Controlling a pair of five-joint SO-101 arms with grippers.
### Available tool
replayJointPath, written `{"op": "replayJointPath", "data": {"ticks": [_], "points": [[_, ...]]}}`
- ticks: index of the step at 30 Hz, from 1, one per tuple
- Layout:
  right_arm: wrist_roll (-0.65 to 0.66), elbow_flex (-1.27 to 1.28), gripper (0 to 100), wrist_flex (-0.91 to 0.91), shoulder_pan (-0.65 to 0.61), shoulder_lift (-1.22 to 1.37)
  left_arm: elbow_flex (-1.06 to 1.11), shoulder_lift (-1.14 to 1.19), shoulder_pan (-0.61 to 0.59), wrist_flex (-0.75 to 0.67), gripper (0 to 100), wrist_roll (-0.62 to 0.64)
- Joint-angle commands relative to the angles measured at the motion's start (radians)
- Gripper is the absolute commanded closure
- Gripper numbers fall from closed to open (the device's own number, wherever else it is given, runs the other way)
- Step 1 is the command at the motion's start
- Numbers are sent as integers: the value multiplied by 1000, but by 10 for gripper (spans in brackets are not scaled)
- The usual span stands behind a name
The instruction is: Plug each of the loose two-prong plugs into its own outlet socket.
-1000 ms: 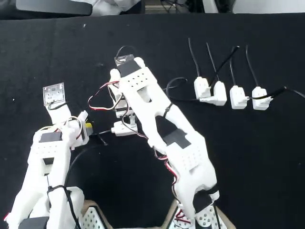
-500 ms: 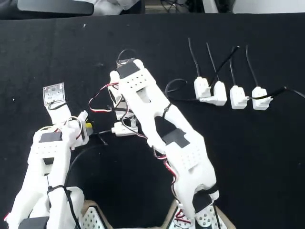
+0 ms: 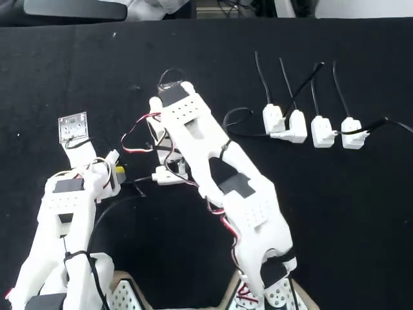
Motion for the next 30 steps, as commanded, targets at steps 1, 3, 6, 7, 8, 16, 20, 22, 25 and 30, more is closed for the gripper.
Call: {"op": "replayJointPath", "data": {"ticks": [1, 3, 6, 7, 8, 16, 20, 22, 25, 30], "points": [[9, -13, 988, -3, 8, 10, -15, -26, 1, -11, 762, 0], [9, -7, 988, -15, 6, 10, -15, -26, 1, -11, 762, 0], [9, -5, 988, -34, 6, 10, -22, -28, -8, -5, 762, 0], [9, -4, 987, -40, 6, 10, -25, -28, -19, -5, 762, 2], [12, -4, 986, -48, 6, 10, -27, -28, -35, -5, 762, 2], [52, -2, 866, -60, -43, -84, -28, -28, -82, -5, 762, 44], [109, -4, 864, -58, -87, -196, -51, -28, -179, 3, 762, 124], [160, -4, 864, -58, -92, -236, -65, -28, -222, 17, 762, 152], [299, -16, 864, -74, -91, -269, -68, -28, -262, 15, 762, 192], [852, -36, 864, -83, -94, -283, -71, -28, -308, 14, 762, 235]]}}
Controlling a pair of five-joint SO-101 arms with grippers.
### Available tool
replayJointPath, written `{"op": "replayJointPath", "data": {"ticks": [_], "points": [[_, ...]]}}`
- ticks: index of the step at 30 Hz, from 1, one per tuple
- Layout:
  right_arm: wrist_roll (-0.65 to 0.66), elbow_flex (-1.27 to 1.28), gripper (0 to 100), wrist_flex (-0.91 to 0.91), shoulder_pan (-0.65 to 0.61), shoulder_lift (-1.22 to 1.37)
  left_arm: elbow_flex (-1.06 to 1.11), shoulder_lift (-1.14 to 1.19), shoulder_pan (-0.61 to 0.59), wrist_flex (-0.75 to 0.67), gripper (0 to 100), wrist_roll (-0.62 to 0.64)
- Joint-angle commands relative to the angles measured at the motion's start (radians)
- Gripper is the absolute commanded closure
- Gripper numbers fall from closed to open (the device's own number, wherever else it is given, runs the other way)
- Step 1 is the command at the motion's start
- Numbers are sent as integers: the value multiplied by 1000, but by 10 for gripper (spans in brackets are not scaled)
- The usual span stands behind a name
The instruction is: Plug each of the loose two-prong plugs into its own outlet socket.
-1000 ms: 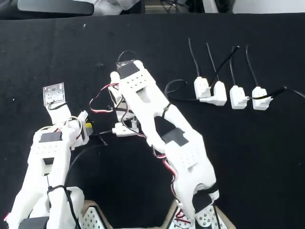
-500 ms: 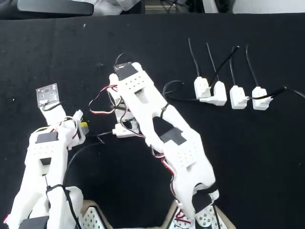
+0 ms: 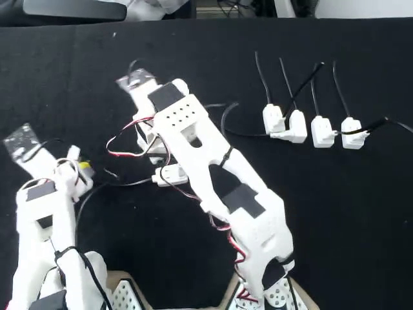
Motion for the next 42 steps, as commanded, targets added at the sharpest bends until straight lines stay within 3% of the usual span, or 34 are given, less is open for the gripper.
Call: {"op": "replayJointPath", "data": {"ticks": [1, 3, 8, 22, 25, 26, 27, 32, 35, 38, 42], "points": [[430, -31, 863, -3, -18, -68, -59, -25, -41, 2, 762, 41], [566, 7, 828, 11, -26, -53, -59, -25, -50, 0, 762, 41], [686, 117, 681, 35, -69, -12, -61, -25, -54, -3, 762, 41], [729, 384, 748, -348, -48, 70, -61, -25, -53, -3, 762, 41], [717, 371, 892, -347, -21, 41, -67, -25, -53, -3, 762, 41], [687, 363, 972, -348, -9, 25, -71, -23, -53, 2, 762, 41], [644, 354, 991, -348, 9, 7, -73, -23, -53, 2, 762, 41], [437, 237, 985, -284, 157, -148, -73, -23, -51, 3, 762, 40], [229, 113, 987, -229, 272, -228, -73, -23, -47, 3, 762, 40], [55, 7, 987, -190, 379, -231, -73, -23, -45, 3, 762, 40], [-81, -90, 987, -184, 468, -165, -74, -23, -45, 3, 762, 37]]}}
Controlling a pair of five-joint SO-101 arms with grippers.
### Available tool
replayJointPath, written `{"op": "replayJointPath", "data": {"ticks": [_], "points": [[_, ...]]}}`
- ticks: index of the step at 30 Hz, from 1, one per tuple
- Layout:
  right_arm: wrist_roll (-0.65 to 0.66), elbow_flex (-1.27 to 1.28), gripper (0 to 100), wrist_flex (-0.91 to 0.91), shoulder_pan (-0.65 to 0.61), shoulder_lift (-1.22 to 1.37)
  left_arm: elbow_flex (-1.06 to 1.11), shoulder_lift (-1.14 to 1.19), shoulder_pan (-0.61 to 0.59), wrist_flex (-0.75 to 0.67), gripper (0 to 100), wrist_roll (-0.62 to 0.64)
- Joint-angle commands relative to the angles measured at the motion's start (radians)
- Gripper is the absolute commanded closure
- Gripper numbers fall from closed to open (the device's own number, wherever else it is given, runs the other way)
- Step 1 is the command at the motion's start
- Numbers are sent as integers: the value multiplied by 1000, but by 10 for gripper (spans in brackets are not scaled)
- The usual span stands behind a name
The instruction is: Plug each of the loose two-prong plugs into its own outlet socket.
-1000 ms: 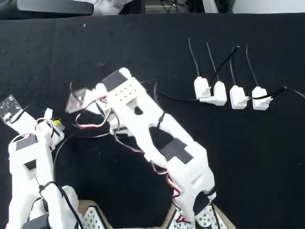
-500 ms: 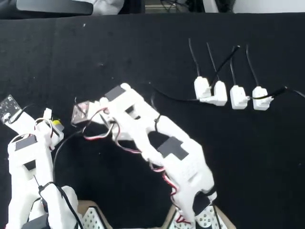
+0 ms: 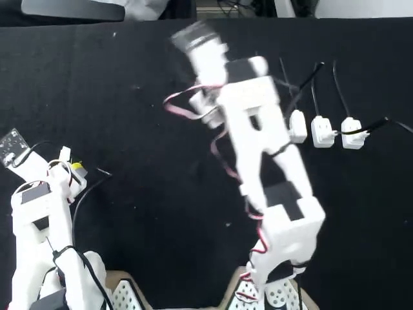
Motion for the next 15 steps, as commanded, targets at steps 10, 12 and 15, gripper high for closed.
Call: {"op": "replayJointPath", "data": {"ticks": [10, 12, 15], "points": [[-123, -303, 987, 8, 155, 288, -68, -23, 1, -6, 762, 3], [-123, -318, 987, -2, 164, 369, -68, -23, 2, -6, 762, 3], [-123, -392, 987, 31, 170, 458, -65, -23, 2, -6, 762, 2]]}}
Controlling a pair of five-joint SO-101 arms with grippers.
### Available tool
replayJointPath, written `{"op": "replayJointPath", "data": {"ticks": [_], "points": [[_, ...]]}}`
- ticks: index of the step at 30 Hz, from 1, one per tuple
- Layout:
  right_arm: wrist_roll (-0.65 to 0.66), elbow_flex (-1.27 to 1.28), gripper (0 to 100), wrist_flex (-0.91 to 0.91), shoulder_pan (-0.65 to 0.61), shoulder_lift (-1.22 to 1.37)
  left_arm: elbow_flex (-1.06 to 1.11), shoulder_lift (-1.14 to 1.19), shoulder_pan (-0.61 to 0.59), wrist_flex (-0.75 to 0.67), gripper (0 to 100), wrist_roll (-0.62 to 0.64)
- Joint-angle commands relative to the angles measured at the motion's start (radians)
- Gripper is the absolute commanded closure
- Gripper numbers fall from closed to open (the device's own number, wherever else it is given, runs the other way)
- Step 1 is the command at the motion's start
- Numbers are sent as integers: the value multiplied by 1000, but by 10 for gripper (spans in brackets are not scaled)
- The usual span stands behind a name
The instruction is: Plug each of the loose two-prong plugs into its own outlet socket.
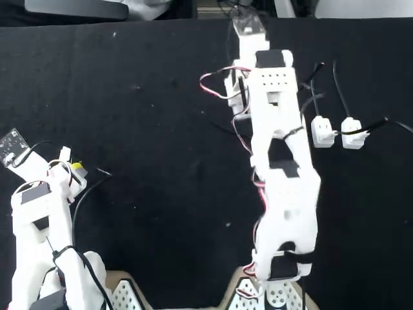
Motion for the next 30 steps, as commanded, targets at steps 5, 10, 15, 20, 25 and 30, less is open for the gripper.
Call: {"op": "replayJointPath", "data": {"ticks": [5, 10, 15, 20, 25, 30], "points": [[-8, -220, 987, 34, 43, 154, -65, -23, 2, -6, 762, 2], [-9, -343, 987, 37, 68, 285, -65, -23, 2, -6, 762, 2], [-9, -479, 983, 137, 66, 383, -65, -23, 1, -6, 762, 2], [-44, -677, 855, 256, 40, 424, -65, -23, 1, -6, 762, 2], [-60, -829, 803, 285, 29, 398, -58, -23, 2, -6, 762, 2], [-63, -832, 822, 288, -18, 274, -56, -23, 2, -6, 762, 2]]}}
